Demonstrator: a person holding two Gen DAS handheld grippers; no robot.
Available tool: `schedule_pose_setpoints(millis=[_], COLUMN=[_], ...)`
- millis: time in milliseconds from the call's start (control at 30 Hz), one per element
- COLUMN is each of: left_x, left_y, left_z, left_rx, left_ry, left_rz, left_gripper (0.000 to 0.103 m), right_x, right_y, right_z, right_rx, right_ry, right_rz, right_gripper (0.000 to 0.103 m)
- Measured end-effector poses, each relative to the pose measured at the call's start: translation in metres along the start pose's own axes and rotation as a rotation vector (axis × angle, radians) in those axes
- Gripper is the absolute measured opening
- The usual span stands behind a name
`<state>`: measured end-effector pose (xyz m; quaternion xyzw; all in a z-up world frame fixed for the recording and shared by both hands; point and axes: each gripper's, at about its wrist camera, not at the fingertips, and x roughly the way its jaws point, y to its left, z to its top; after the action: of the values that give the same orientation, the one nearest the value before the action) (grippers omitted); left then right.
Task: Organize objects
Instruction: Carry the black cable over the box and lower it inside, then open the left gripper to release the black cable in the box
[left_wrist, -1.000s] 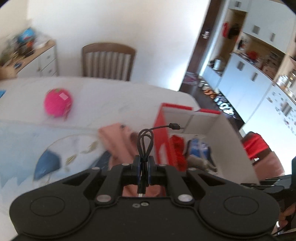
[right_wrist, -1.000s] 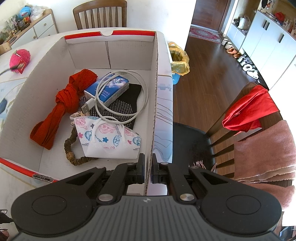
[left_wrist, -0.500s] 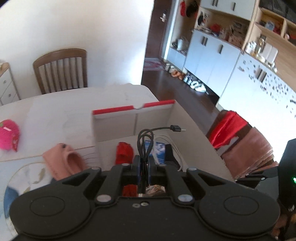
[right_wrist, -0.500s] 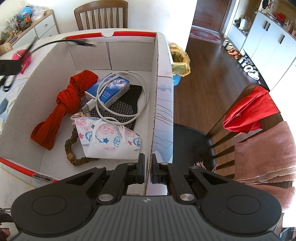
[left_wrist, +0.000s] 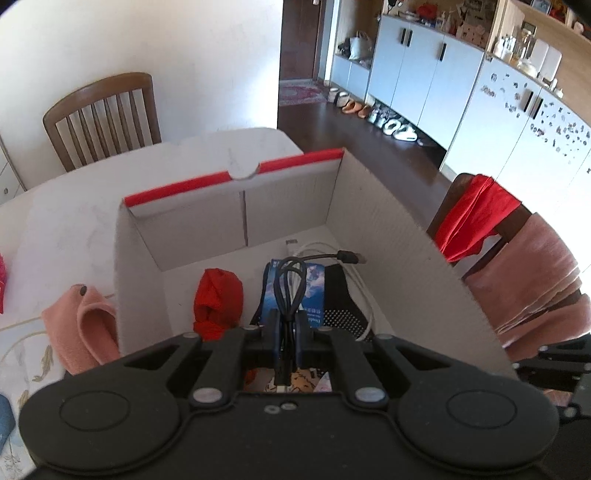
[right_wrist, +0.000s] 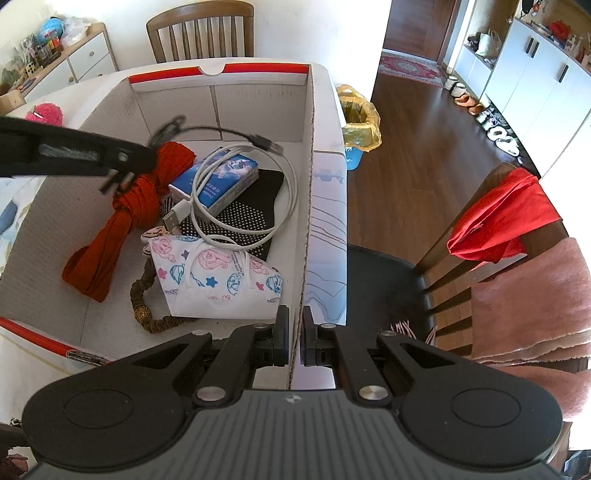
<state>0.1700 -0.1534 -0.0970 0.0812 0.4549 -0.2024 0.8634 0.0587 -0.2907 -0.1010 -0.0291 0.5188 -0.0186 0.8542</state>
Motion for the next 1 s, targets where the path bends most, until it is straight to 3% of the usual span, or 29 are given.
schedule_pose_setpoints(millis=[300, 633, 800, 933, 1000], left_x=[0.026, 0.027, 0.026, 0.019, 0.014], left_y=[-0.004, -0.006, -0.004, -0.003, -0.003], left_z=[-0.007, -0.004, 0.001, 0.001, 0.001], left_rx=[0.019, 0.056, 0.049, 0.041, 0.042], left_ry=[0.075, 0.105, 0.107, 0.091, 0.08], left_rz=[-0.013, -0.023, -0.024, -0.035, -0.039], left_gripper=[0.006, 0.01, 0.02, 0.037, 0.038], right_x=[0.0, 0.0, 0.001, 0.001, 0.001], right_y=[-0.001, -0.001, -0.001, 0.0, 0.0], right_z=[0.0, -0.001, -0.001, 0.0, 0.0], right_rx=[0.001, 0.003, 0.004, 0.005, 0.004], right_ry=[-0.002, -0.003, -0.002, -0.002, -0.002], right_rz=[0.003, 0.004, 0.004, 0.005, 0.004], right_gripper=[0.005, 0.005, 0.005, 0.005, 0.005])
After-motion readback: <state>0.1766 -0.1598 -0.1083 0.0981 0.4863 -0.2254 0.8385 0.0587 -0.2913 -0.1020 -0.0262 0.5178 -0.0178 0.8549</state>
